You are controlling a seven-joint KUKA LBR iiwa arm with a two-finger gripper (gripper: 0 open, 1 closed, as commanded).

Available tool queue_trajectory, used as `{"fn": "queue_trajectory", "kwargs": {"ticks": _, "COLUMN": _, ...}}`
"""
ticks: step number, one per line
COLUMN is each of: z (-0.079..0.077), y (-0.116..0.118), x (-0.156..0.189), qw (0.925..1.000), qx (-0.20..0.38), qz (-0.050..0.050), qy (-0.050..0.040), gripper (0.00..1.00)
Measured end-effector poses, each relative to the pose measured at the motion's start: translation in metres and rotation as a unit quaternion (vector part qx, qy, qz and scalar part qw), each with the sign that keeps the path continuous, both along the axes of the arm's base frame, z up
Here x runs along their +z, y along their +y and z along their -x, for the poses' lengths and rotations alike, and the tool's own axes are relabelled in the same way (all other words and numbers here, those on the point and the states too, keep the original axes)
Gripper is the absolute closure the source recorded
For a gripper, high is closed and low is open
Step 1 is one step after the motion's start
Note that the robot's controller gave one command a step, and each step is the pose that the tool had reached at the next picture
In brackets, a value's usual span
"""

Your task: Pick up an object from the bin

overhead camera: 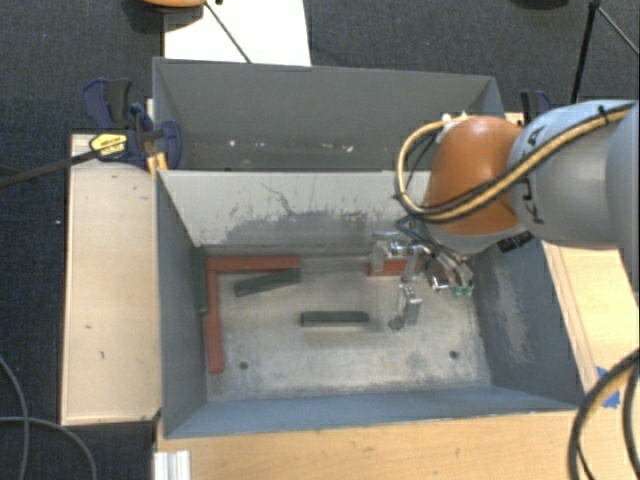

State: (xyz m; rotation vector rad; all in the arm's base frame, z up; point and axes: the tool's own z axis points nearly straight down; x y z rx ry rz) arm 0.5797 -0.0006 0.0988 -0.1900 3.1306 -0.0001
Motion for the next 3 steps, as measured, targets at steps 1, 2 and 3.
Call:
{"fn": "queue_trajectory", "kwargs": {"ticks": 1, "z": -0.005, "y": 0.029, "x": -0.019, "qw": 1.0000, "qx": 0.002, "qz": 0.000, "qy": 0.0016, "gripper": 0.00}}
{"fn": "queue_trajectory", "kwargs": {"ticks": 2, "z": 0.044, "y": 0.062, "x": -0.023, "qw": 0.9976, "qx": 0.069, "qz": 0.000, "qy": 0.0016, "gripper": 1.00}}
{"fn": "queue_trajectory", "kwargs": {"ticks": 3, "z": 0.044, "y": 0.062, "x": -0.023, "qw": 0.9975, "qx": 0.070, "qz": 0.000, "qy": 0.0016, "gripper": 0.00}}
